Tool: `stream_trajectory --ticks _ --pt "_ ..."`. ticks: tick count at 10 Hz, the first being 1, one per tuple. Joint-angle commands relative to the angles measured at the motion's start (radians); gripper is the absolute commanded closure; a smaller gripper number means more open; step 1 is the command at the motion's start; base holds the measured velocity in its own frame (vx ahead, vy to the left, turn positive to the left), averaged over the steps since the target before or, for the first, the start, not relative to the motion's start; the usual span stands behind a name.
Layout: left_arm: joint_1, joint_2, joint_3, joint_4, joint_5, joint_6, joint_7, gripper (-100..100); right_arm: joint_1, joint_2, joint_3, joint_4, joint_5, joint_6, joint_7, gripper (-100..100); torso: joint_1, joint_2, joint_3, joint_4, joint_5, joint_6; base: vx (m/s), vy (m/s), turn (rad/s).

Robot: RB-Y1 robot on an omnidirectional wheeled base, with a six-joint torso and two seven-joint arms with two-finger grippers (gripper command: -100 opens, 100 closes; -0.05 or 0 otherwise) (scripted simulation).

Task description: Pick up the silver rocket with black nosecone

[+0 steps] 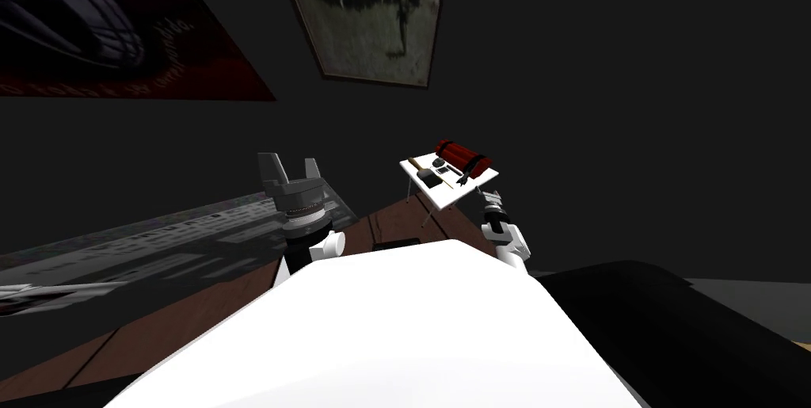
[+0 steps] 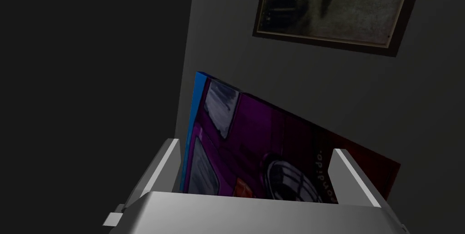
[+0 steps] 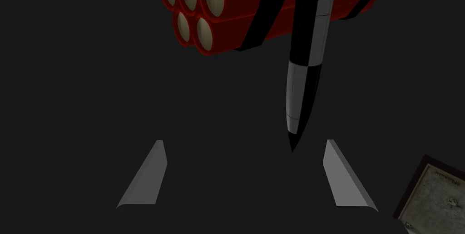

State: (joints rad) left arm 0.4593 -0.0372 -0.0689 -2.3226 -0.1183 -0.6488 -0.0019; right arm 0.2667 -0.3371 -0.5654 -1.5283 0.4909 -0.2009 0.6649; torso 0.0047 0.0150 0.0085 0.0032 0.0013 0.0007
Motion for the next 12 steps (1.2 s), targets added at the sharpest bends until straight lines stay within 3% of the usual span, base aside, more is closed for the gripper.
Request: stream_trajectory --ticks 1,4,10,11,12 --pt "0.0 0.0 0.0 0.0 0.0 0.0 0.0 0 0.008 0.015 -0.027 0.017 0.005 -0.007 0.01 -100 0.0 0.0 0.0 0.0 0.0 0.0 -0.001 0.101 -0.002" --pt "0.001 0.0 0.0 0.0 0.0 0.0 0.0 0 0.022 0.022 -0.042 0.014 0.003 -0.003 0.01 -100 -0.004 -0.025 -0.014 -0.005 -0.001 -0.001 0.185 0.015 0.078" --pt "0.001 0.0 0.0 0.0 0.0 0.0 0.0 0 0.06 0.046 -0.071 0.005 -0.004 0.008 0.008 -100 -0.007 -0.031 -0.018 -0.007 -0.001 -0.001 0.216 -0.034 0.095" --pt "0.001 0.0 0.0 0.0 0.0 0.0 0.0 0 0.06 0.046 -0.072 0.004 -0.005 0.009 0.008 0 -0.006 -0.024 -0.014 -0.006 -0.001 -0.001 0.019 -0.004 0.0" --pt "0.0 0.0 0.0 0.0 0.0 0.0 0.0 0 0.059 0.046 -0.072 0.004 -0.005 0.009 0.008 -100 -0.004 -0.019 -0.011 -0.004 -0.001 -0.001 0.01 -0.002 0.002"
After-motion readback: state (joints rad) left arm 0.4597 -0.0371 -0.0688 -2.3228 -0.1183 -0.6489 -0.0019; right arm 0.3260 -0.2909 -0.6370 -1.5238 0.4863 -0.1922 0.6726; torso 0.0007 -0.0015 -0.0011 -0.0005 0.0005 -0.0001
